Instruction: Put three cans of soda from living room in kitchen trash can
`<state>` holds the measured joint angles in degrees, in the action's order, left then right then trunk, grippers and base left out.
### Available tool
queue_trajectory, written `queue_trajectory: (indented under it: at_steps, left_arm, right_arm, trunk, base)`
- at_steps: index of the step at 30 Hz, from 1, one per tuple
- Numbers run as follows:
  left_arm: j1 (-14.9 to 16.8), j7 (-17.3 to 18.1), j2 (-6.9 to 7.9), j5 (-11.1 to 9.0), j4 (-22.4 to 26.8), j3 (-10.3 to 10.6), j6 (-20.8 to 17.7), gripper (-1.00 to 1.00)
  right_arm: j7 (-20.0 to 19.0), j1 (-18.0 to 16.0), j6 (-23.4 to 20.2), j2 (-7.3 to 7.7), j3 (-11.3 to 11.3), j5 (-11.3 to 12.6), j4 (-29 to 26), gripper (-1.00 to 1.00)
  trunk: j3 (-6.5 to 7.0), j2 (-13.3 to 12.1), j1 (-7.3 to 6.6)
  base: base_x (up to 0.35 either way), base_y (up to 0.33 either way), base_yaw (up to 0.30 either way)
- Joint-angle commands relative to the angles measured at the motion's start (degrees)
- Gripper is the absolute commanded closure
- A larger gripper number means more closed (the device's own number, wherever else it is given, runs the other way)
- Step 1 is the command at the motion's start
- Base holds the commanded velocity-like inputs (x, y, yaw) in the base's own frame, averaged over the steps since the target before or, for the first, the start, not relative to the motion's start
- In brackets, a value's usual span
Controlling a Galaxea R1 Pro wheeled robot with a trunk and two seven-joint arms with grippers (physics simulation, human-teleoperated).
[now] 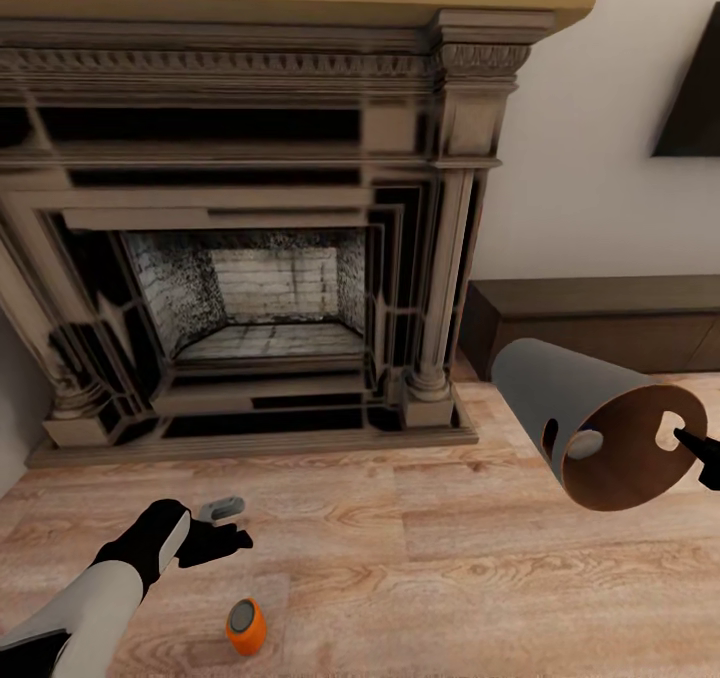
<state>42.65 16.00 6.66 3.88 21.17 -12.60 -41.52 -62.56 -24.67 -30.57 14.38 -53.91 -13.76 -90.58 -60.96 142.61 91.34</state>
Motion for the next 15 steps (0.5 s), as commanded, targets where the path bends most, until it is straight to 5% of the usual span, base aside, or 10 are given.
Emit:
queue_trajectory:
  at_steps: [1, 10, 15]
  left_arm:
    - [0.01, 0.00, -0.03, -0.01, 0.04, 0.04, 0.01, -1.00]
    - [-0.02, 0.00, -0.07, -0.01, 0.09, 0.12, 0.08, -1.00]
    - [-0.02, 0.00, -0.05, -0.06, 0.26, 0.12, 0.11, -1.00]
  right_arm:
    - [-0.07, -0.21, -0.31, 0.11, 0.08, 0.41, 0.01, 1.00]
    - [0.85, -0.55, -0.53, 0.70, 0.24, 0.32, 0.06, 1.00]
    - [0.87, -0.54, -0.47, 0.60, 0.34, 0.32, 0.06, 1.00]
  trunk:
    - [-0.18, 0.42, 0.22]
    - [-2.15, 0.74, 0.55]
    - [-2.15, 0.74, 0.55]
  base:
    - [0.000, 0.000, 0.000]
    - [0.000, 0.000, 0.000]
    - [0.000, 0.000, 0.000]
